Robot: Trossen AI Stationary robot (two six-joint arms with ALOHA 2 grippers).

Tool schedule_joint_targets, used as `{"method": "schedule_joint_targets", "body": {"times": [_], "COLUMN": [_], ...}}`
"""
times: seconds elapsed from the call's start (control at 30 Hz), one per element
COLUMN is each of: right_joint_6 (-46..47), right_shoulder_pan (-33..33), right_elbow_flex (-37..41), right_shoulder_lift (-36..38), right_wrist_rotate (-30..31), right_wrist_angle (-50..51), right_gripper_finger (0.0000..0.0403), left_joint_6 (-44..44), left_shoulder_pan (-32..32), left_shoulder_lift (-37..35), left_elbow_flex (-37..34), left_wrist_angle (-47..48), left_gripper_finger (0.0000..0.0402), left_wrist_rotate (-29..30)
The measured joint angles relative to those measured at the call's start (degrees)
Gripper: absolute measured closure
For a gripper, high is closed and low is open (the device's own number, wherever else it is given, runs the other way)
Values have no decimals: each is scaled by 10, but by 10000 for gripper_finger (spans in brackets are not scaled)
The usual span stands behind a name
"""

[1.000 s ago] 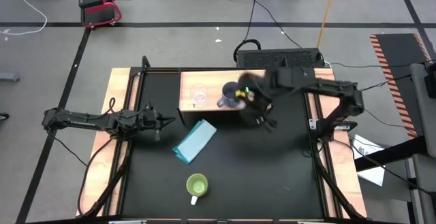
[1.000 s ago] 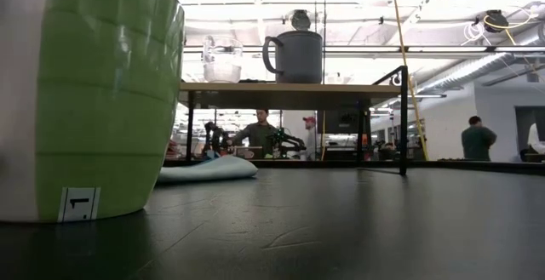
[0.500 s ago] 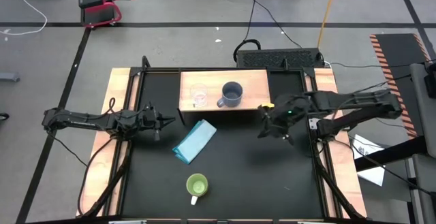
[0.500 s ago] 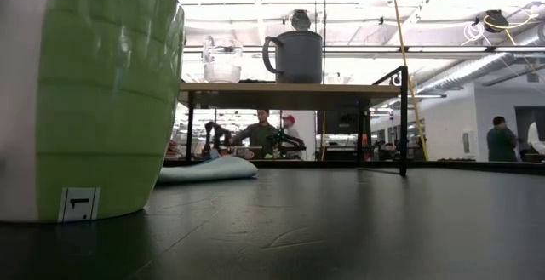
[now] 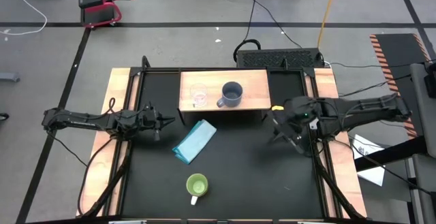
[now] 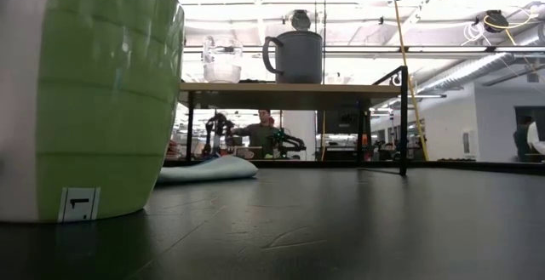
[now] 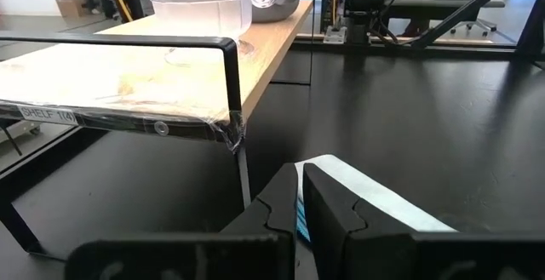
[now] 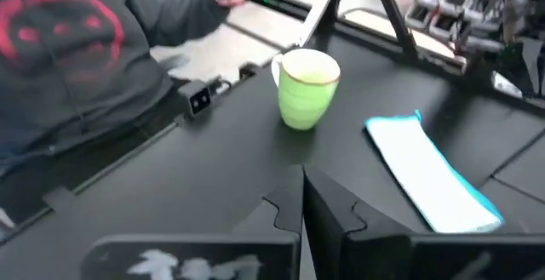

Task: Stack small to large cups/mugs on shelf
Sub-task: Put the gray mug on the shelf

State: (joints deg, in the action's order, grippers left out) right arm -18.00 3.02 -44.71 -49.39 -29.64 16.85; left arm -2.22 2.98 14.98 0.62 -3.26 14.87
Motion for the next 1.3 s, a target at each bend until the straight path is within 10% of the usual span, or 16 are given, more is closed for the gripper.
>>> {"method": "schedule_joint_targets", "body": {"times": [1.3], "right_joint_6": [95], "right_shoulder_pan": [-3], "right_elbow_flex": [283], "right_shoulder_lift": [159], "right_wrist_rotate": [57], "right_wrist_angle": [-261], "right_gripper_finger": [403], "left_joint_6": [18], "left_shoulder_pan": [0], "left_shoulder_lift": [0], "left_elbow_flex": [0], "left_wrist_angle": [-4], "left_gripper_finger": [376], "left_wrist_rotate": [1]}}
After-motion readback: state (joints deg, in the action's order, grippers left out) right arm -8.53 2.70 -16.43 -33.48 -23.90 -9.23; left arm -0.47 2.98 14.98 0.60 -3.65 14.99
